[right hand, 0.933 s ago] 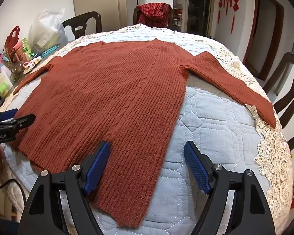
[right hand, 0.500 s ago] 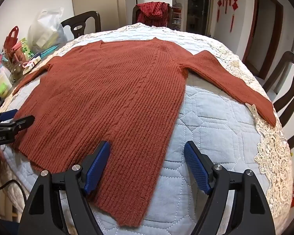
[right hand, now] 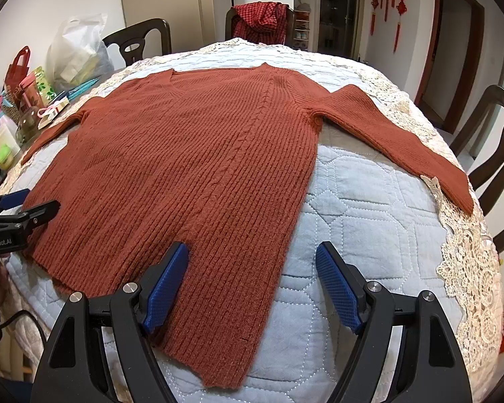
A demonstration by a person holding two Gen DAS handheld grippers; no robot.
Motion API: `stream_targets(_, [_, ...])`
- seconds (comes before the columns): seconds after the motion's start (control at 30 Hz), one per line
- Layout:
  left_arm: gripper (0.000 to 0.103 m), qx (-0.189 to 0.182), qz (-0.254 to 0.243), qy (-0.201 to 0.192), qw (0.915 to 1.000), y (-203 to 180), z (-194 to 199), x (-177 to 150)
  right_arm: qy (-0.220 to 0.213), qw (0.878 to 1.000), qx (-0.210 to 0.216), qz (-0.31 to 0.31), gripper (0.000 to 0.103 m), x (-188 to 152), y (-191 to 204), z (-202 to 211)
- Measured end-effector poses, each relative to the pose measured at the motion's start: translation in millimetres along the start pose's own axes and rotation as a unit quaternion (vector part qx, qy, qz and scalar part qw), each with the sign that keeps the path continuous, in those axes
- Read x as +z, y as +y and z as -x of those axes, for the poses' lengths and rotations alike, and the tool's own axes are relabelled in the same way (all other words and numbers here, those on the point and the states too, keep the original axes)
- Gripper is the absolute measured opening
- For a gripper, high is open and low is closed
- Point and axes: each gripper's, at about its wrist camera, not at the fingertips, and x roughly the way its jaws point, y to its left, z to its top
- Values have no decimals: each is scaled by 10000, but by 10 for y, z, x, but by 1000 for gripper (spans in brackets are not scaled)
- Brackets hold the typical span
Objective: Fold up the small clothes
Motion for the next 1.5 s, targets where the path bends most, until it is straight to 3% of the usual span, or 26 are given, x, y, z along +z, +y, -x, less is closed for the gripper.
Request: stream_targets(1.5, [103, 18, -51, -22, 10000, 2, -8, 14, -87, 10000, 6, 18, 78, -10, -10, 21])
